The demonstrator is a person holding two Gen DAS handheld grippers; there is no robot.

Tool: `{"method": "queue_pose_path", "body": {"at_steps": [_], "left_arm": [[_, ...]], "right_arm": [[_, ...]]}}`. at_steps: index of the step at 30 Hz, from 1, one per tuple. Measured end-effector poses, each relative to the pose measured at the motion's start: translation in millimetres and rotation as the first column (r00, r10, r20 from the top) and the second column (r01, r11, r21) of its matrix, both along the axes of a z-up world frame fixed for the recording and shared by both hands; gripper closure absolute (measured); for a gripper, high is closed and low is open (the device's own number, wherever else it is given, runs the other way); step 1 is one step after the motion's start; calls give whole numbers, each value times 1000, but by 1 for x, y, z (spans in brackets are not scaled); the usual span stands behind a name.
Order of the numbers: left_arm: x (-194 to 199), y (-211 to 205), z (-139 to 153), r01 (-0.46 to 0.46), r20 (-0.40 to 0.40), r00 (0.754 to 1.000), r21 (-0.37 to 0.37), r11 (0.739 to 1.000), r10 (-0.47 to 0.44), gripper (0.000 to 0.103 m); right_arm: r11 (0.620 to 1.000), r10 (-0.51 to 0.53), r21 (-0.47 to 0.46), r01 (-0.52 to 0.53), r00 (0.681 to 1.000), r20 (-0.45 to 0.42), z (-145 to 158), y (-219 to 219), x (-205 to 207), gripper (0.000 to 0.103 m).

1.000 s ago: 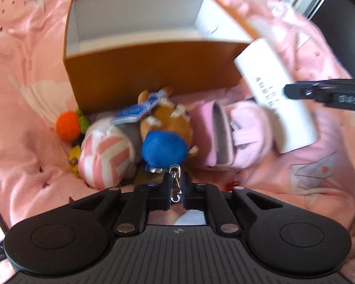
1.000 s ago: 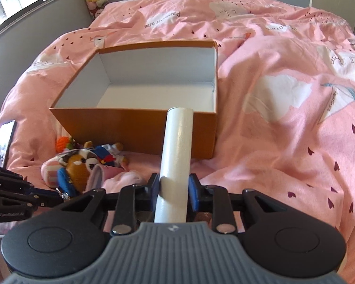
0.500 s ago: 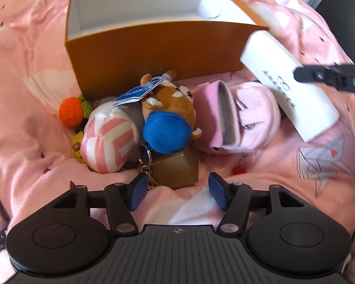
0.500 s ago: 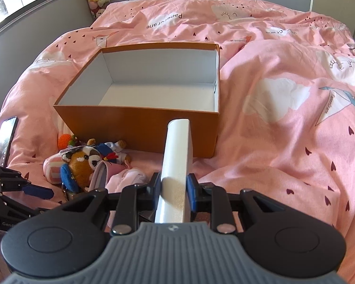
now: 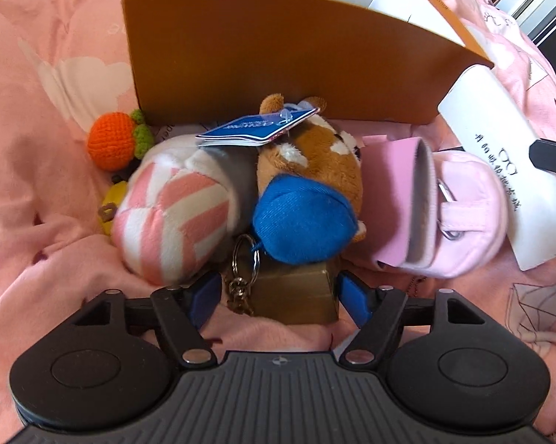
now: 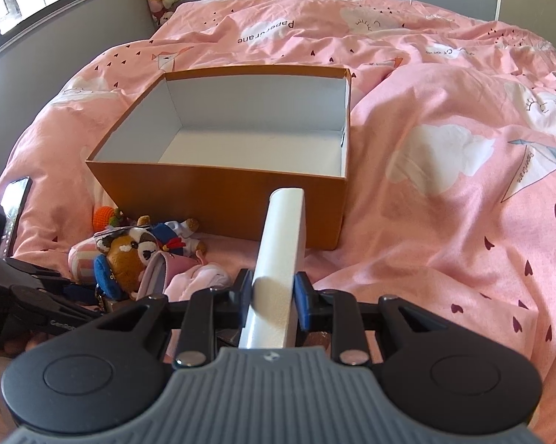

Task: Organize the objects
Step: 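Grasp the small gold box with the left tool while the right tool holds the case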

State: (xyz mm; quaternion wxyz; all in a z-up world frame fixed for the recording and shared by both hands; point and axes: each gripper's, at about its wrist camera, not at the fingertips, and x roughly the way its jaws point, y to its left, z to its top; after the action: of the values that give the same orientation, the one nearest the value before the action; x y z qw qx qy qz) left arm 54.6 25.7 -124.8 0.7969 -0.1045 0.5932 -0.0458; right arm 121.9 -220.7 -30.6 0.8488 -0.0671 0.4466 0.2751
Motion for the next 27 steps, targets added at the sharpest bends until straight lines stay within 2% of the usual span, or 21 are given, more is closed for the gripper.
{"method": "queue_pose_path", "body": {"at_steps": [4,7,9,15,16,17,27], "left_arm": [[6,-2,-8,14,-18,1000,-17,1000,-14,18],[9,-2,-11,18,-26,999,-43,999,-19,24],[9,-2,-10,18,-22,1000,-45,999,-19,24],[7,-2,0,20,-4,1000,-56,998,-20,25],[6,-2,2,21,1,1000,-58,998,-21,26],[5,-2,6,25,6,1000,-60,998,-25,26],[2,3,41,100,45,994,-32,995,-98,30]], "right_arm": [[1000,-11,-27,10,999,-33,-8,-1,9,66],[1000,-25,-16,24,997,-76,-14,-4,20,63],[999,-37,-1,37,993,-113,-16,-5,28,60],[992,-84,65,104,962,-261,-34,-8,58,59],[990,-96,70,122,952,-291,-39,-9,62,60],[988,-111,70,139,945,-306,-42,-10,64,66],[998,-51,19,56,980,-191,-24,3,37,69]]}}
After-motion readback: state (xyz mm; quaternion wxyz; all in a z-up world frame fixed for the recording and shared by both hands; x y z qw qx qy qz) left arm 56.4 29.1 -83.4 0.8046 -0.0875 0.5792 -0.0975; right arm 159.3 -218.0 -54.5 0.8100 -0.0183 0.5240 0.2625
